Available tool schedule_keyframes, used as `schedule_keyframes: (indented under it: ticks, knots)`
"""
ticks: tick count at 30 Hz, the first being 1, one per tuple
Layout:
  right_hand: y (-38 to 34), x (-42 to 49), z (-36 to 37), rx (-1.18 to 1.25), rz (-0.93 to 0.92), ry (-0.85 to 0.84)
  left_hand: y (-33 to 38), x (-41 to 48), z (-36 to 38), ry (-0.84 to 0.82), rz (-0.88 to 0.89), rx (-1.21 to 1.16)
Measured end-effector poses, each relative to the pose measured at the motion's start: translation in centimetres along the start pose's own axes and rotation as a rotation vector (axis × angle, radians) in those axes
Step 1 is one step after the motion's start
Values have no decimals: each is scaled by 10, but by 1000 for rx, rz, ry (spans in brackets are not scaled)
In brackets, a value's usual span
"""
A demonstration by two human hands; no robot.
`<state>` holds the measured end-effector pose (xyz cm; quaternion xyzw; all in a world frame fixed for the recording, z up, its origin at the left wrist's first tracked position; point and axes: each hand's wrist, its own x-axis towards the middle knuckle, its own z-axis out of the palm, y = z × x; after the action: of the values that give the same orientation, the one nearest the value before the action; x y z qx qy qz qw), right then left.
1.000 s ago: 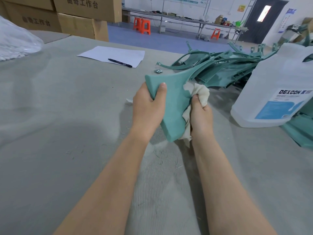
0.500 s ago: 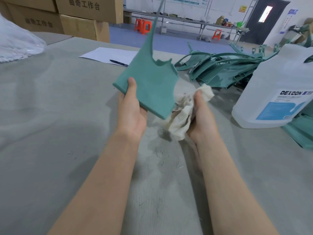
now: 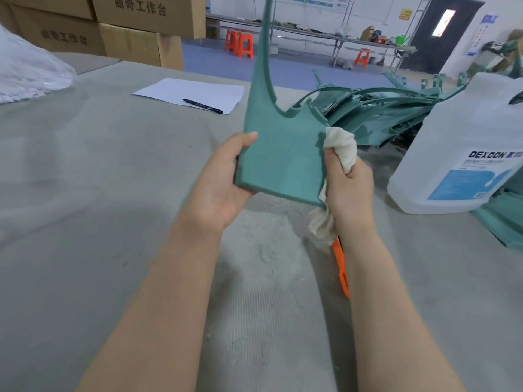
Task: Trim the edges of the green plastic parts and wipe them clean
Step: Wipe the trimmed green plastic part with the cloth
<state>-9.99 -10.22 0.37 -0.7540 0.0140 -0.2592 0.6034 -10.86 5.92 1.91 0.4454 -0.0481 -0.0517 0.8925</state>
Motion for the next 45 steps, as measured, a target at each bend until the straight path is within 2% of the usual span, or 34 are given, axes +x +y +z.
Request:
schedule_keyframes:
  ticks: [5,10,12,13,15,18,20,21,24,30,33,37,40,45]
  knots:
    - [0,-3,-1,29,-39,-79,-7,-1,-5,70,-88,133]
    - [2,3,-6,319,269,189,-11,0,1,108,26,135]
    - [3,4,-9,436,393,229,-12,1,4,151,89,89]
    - [3,3,-8,514,456,194,-11,3,4,185,120,51]
    - [-1,-1,-5,755,557,18,-9,4,3,257,173,-34]
    - [-11,-3,6,930,459,-225,-8,5,2,298,220,-62]
    - [-12,-6,13,880,410,-335,-9,5,3,299,219,-37]
    - [-9,-7,17,750,375,-344,-10,5,3,298,220,-26]
    - [-1,-9,24,293,228,-261,-11,6,4,293,236,17]
    - [2,-2,21,134,239,-16,-21,7,10,303,181,106]
    - [5,2,13,196,305,68,-28,6,14,260,210,222]
    - [12,3,5,422,456,92,-33,5,19,194,267,314]
    - [7,0,4,572,519,-15,-32,5,18,212,282,269]
    - [0,-9,23,437,358,-196,-21,8,8,327,285,128]
